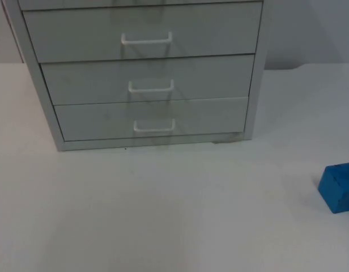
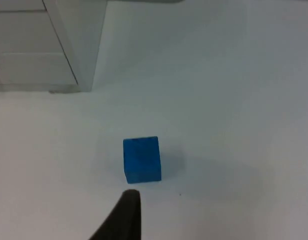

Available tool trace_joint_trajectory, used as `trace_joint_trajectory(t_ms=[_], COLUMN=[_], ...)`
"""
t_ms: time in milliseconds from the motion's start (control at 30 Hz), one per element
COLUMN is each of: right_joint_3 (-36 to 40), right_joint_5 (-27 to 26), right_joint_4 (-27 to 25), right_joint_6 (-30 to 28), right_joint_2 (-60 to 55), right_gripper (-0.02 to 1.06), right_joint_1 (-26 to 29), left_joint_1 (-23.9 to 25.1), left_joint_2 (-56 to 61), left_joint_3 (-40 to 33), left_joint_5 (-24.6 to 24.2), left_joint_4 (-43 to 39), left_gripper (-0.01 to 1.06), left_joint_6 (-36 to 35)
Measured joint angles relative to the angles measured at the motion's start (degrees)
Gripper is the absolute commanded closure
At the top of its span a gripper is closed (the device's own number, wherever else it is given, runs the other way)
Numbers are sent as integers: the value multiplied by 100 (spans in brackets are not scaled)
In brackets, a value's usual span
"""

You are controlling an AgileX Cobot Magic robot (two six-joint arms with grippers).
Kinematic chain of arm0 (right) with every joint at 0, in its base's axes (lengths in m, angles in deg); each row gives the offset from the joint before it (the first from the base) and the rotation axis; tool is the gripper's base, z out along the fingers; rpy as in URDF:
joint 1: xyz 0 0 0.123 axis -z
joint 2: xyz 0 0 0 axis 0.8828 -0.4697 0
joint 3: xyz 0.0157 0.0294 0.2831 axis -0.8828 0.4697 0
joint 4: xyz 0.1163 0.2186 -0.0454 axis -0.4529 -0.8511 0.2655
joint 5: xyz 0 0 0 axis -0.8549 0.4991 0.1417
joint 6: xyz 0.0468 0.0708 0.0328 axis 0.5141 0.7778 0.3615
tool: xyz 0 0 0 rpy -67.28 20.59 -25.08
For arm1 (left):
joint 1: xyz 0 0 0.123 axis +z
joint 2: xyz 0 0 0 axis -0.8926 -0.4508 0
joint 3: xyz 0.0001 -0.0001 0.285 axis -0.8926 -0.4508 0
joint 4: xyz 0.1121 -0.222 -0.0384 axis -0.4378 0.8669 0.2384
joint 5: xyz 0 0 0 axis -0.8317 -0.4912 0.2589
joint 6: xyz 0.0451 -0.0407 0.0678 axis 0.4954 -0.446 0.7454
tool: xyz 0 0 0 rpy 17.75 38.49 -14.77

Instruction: Open the drawer with the left hand, place the block into the drawer with the right hand, then close the drawer with the left hand.

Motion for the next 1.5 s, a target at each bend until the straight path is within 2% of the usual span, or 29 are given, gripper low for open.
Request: trace_joint_trajectory(t_ms=[400,600,800,1000,1133,1267,1300,1433,1467,1500], right_joint_3=[-53,-53,-53,-53,-53,-53,-53,-53,-53,-53], right_joint_5=[-196,-222,-294,-306,-319,-348,-348,-348,-348,-348], right_joint_4=[0,0,0,-11,-11,-11,-11,-11,-11,-11], right_joint_6=[0,0,0,0,0,0,0,0,0,0], right_joint_2=[-2280,-2605,-2620,-2620,-2620,-2620,-2620,-2620,-2620,-2620], right_gripper=[-1,-1,-1,-1,-1,-1,-1,-1,-1,-1], right_joint_1=[0,0,0,0,0,0,0,0,0,0], left_joint_1=[0,0,0,-18,-347,-1351,-1351,-2415,-2415,-2689], left_joint_2=[-1068,-1262,-1735,-2565,-3236,-4200,-4200,-5059,-5059,-5280], left_joint_3=[0,0,226,1074,1596,2220,2220,2428,2428,2442], left_joint_5=[225,327,354,354,343,343,343,570,570,672], left_joint_4=[0,23,481,791,1104,1121,1121,803,803,680], left_gripper=[4,4,4,6,18,20,20,20,20,20], left_joint_6=[10,72,654,1110,1469,1600,1600,1618,1618,1618])
